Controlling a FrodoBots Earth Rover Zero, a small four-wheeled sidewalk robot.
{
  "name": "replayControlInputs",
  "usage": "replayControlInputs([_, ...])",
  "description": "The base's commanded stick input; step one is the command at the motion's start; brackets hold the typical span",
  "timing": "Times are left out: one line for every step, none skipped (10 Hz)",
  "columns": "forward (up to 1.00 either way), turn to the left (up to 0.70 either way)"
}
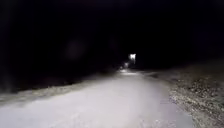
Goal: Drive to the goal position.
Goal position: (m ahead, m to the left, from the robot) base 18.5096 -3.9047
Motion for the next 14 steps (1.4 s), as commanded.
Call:
replayControlInputs([0.00, -0.14])
replayControlInputs([0.00, -0.11])
replayControlInputs([0.62, -0.05])
replayControlInputs([0.70, -0.04])
replayControlInputs([0.70, -0.04])
replayControlInputs([0.70, -0.16])
replayControlInputs([0.70, -0.27])
replayControlInputs([0.70, -0.35])
replayControlInputs([0.70, -0.35])
replayControlInputs([0.70, -0.35])
replayControlInputs([0.70, -0.35])
replayControlInputs([0.70, -0.35])
replayControlInputs([0.70, -0.31])
replayControlInputs([0.70, -0.02])
